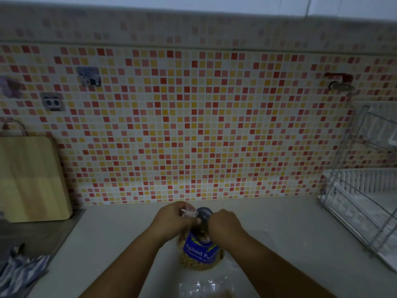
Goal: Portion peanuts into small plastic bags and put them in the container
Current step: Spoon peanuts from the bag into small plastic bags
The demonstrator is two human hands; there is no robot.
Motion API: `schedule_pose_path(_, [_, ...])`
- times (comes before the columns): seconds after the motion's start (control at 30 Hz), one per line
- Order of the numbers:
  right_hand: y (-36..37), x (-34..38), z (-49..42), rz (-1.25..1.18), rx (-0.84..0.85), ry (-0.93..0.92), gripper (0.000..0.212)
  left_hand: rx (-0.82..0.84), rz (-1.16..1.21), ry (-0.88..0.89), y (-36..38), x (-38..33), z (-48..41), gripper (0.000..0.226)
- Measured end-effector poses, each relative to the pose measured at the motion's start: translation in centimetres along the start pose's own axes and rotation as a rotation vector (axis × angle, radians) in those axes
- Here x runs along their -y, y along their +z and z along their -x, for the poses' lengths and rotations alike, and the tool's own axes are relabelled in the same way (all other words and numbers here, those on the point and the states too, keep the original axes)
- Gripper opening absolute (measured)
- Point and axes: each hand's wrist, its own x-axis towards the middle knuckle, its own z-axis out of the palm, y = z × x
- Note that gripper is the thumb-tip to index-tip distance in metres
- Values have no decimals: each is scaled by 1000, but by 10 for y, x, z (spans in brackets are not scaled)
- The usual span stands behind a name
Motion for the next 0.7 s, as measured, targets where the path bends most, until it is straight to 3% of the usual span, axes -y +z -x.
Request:
schedule_pose_path(0.13, [3, 4, -9, -59, 5, 72, 36, 2, 73, 1, -1, 3, 0, 24])
schedule_pose_path(0.23, [1, -1, -18, -198, 146, 198, 59, 5, 84, 2, -2, 5, -2, 23])
schedule_pose_path(0.37, [4, -10, -25, -373, 249, 326, 64, 24, 102, -9, -2, 5, -2, 24])
schedule_pose_path(0.4, [5, -11, -26, -411, 262, 362, 59, 28, 109, -14, -2, 5, -2, 25])
schedule_pose_path(0.47, [10, -17, -26, -479, 222, 415, 29, 38, 131, -21, -3, 4, -1, 24])
schedule_pose_path(0.53, [12, -26, -28, -528, 209, 365, 16, 51, 169, -20, -5, 2, 0, 22])
schedule_pose_path(0.6, [8, -32, -29, -538, 269, 254, 27, 51, 205, -27, -7, 0, 1, 23])
schedule_pose_path(0.7, [-15, -35, -24, -302, 460, 178, 39, 23, 260, -45, -10, -2, 0, 25])
